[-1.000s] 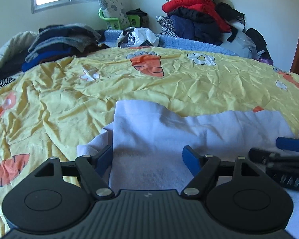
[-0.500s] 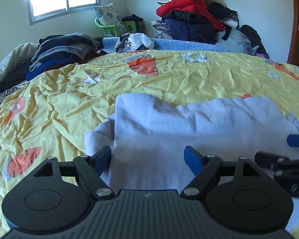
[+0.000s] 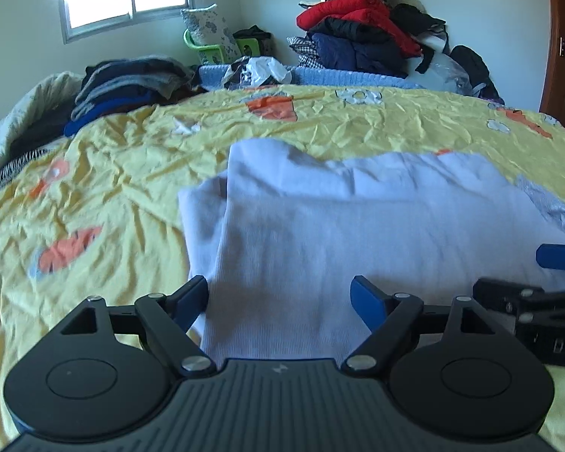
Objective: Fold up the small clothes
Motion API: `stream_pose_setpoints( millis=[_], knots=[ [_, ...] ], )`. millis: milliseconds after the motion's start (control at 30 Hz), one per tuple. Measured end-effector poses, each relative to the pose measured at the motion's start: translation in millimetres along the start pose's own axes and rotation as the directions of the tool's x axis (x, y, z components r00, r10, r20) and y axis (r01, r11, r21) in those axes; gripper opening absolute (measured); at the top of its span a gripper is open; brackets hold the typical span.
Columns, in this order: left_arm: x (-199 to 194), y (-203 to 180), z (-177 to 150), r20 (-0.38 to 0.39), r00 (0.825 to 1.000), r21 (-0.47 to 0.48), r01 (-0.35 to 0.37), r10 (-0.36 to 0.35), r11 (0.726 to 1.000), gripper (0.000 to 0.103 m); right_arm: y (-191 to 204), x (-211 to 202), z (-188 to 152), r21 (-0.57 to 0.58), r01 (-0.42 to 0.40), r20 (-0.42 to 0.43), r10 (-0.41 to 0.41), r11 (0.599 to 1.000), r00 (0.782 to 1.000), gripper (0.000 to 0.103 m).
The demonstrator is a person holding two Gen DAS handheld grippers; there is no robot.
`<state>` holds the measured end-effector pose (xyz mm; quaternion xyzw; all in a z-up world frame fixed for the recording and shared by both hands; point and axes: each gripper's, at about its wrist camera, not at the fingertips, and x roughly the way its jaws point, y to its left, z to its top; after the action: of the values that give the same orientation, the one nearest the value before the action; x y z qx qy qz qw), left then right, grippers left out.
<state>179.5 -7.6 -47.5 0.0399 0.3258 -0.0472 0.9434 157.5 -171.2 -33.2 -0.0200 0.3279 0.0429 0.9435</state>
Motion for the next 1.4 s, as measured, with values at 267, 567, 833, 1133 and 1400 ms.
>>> stream_pose_setpoints(
  millis=[267, 567, 833, 1133, 1400],
  knots=[
    [-7.0, 5.5, -21.1, -0.019, 1.000, -0.044, 0.005, -0.006, 0.999, 0.096, 5.7, -15.1, -12.7, 0.006, 0.003, 0.013, -0.003, 1.000, 1.000, 0.084],
    [-9.8, 7.0, -29.1, -0.016, 1.000, -0.053, 0.003, -0.004, 0.999, 0.096, 5.7, -29.6, -22.1, 0.048, -0.013, 0.026, 0.011, 0.999, 1.000, 0.085],
    [-11.4, 9.5, -39.5, 0.010, 1.000, -0.066, 0.004, -0.004, 0.998, 0.099, 10.2, -22.1, -37.3, 0.035, -0.003, 0.013, 0.002, 0.999, 1.000, 0.092],
    [-11.9, 12.7, -42.5, 0.011, 1.000, -0.091, 0.011, -0.010, 0.996, 0.101, 19.0, -20.9, -50.2, 0.006, 0.012, 0.044, -0.012, 1.000, 0.999, 0.099],
    [-13.7, 12.6, -44.5, 0.014, 1.000, -0.100, 0.010, -0.009, 0.995, 0.101, 19.4, -19.5, -50.3, 0.006, 0.003, 0.038, -0.003, 1.000, 0.999, 0.102]
  ],
)
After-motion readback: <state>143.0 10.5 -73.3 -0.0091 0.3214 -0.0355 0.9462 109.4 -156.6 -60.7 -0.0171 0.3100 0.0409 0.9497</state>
